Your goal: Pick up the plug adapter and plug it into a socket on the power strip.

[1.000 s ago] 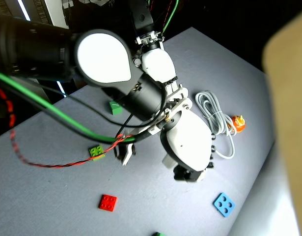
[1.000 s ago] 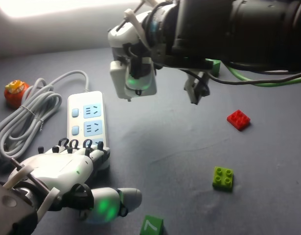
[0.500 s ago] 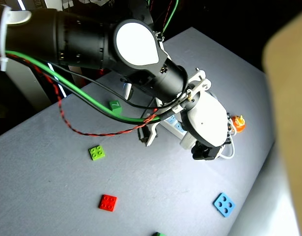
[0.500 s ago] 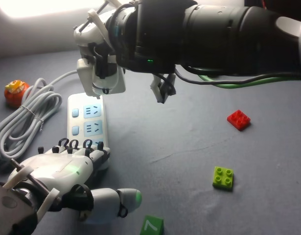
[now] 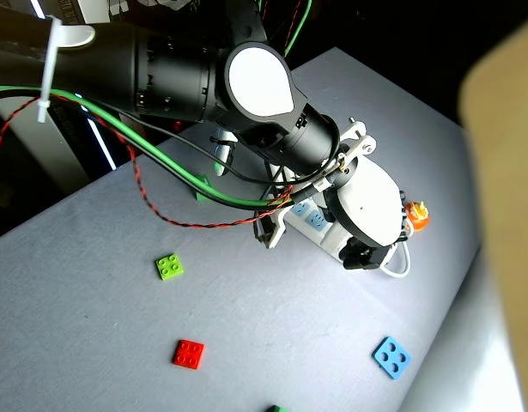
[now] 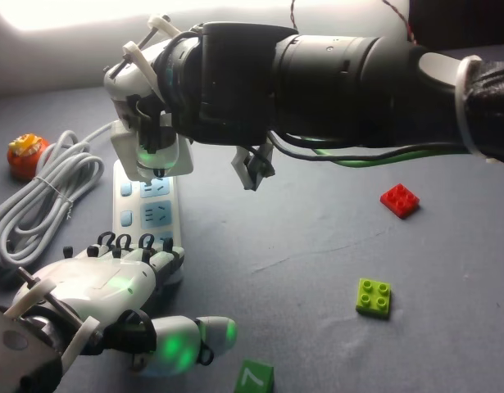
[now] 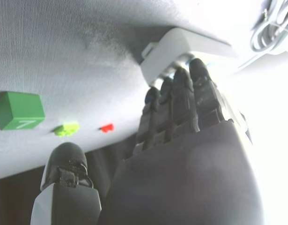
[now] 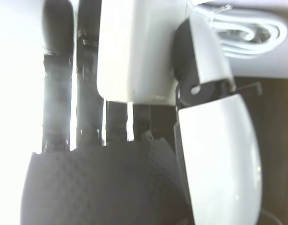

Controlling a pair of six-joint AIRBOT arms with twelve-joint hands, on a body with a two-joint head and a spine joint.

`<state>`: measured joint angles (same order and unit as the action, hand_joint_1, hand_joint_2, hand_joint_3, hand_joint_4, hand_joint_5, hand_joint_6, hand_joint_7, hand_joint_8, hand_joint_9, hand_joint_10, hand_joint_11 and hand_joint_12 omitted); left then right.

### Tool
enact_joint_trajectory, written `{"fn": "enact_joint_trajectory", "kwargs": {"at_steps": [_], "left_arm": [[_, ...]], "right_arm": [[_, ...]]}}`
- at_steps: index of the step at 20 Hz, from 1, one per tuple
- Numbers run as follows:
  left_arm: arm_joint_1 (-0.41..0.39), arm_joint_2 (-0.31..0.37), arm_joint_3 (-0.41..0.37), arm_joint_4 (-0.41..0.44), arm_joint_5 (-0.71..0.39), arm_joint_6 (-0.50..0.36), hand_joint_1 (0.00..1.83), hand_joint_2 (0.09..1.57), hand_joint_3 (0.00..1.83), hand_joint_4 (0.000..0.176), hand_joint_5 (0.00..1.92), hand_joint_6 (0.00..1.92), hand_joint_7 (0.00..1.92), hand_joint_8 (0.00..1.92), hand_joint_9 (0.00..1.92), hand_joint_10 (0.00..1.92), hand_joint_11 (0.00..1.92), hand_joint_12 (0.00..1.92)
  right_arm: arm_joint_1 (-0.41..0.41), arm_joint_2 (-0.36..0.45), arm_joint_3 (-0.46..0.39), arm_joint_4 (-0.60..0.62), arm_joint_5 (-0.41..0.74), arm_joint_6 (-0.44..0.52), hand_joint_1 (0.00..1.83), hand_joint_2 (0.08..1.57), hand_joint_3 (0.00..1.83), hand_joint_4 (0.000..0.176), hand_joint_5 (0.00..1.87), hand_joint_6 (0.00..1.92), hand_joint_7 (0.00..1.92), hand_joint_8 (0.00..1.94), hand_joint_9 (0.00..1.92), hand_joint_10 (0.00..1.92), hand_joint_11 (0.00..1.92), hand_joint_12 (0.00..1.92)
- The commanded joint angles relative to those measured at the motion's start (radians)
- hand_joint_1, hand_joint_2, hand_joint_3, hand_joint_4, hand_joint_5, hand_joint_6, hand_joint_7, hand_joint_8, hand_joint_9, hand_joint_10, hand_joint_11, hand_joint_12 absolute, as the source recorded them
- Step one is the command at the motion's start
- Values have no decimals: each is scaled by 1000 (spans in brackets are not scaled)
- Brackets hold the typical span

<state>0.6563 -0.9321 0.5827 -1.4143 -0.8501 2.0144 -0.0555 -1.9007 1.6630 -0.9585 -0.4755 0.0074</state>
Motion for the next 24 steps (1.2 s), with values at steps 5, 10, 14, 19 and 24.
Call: {"fn": "enact_joint_trajectory", "kwargs": {"at_steps": [5,10,14,19,24], "left_arm": [[5,-2,-7,9,-27,-3,0,1127,0,0,109,1,117,0,124,2,0,267],[4,-2,-7,9,-28,-6,0,1132,0,0,127,3,144,4,147,5,0,313],[4,-2,-5,9,-32,-8,0,1135,1,0,113,0,126,0,131,0,0,289],[2,-2,-3,9,-33,-9,0,1135,0,0,124,3,139,3,144,2,0,326],[2,-2,-3,9,-33,-9,0,1140,1,0,123,3,127,3,128,4,0,290]], "right_arm": [[3,-4,16,-48,64,19,1214,1136,1,0,852,1129,1036,960,1246,4,823,978],[-2,-12,24,-48,78,22,1209,1143,0,0,845,1152,1022,972,1229,2,798,992],[-12,-16,26,-48,80,28,1219,1122,0,0,893,1071,1058,918,1249,8,827,971],[-19,-17,28,-51,101,32,1213,1133,1,0,865,1113,1037,954,1238,0,800,977],[-17,-17,36,-95,106,55,1218,1125,0,0,882,1088,1059,917,1259,7,812,1018]]}}
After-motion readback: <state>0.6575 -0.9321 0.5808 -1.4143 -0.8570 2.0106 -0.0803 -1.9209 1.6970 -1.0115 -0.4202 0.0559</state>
